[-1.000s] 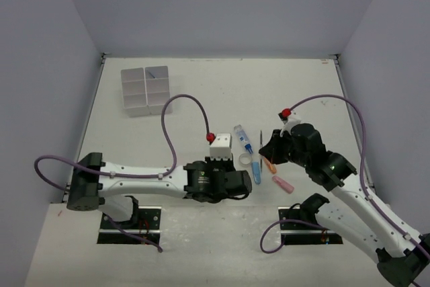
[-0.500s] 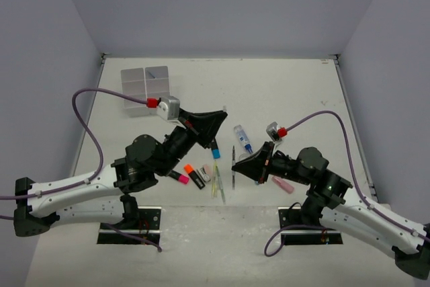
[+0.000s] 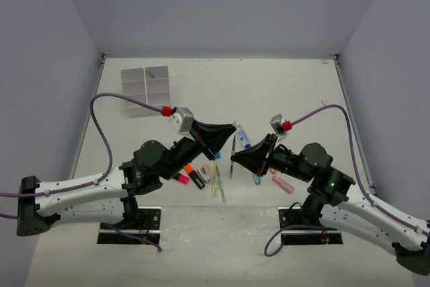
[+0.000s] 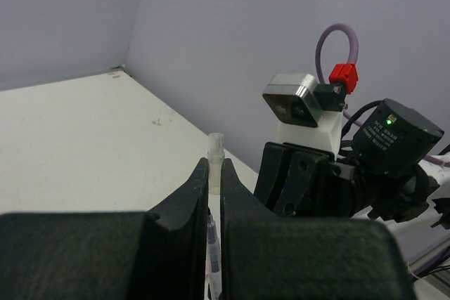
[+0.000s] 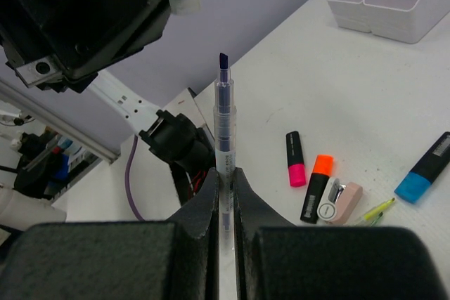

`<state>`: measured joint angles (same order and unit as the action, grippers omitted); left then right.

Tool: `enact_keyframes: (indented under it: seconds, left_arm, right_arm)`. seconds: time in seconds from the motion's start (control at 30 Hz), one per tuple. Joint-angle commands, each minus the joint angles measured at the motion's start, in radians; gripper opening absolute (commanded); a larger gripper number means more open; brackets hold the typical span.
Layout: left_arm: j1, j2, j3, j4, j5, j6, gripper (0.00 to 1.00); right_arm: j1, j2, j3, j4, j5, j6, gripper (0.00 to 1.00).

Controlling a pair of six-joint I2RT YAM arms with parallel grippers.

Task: Sort the stationery into containers
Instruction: Close the pen cap on the pen.

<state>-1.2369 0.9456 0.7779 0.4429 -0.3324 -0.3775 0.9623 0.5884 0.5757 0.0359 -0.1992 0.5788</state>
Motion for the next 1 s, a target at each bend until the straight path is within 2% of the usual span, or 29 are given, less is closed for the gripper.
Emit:
enact_keyframes:
  seconds: [0.0,0.57,0.97]
  left_arm:
    - [0.005,0.013,-0.019,0.069,0.013,0.017,0.0]
    - [0.011,0.028,-0.027,0.08,0.025,0.006,0.0]
    - [0.011,0.025,-0.052,0.08,0.04,-0.029,0.0]
  right_arm:
    - [0.006,-0.001,0.066,0.001,0.032,-0.034,0.0]
    - [0.005,0.009,0.095,-0.023,0.068,-0.041,0.0]
    - [0.004,0.021,0.175,-0.08,0.108,-0.077,0.0]
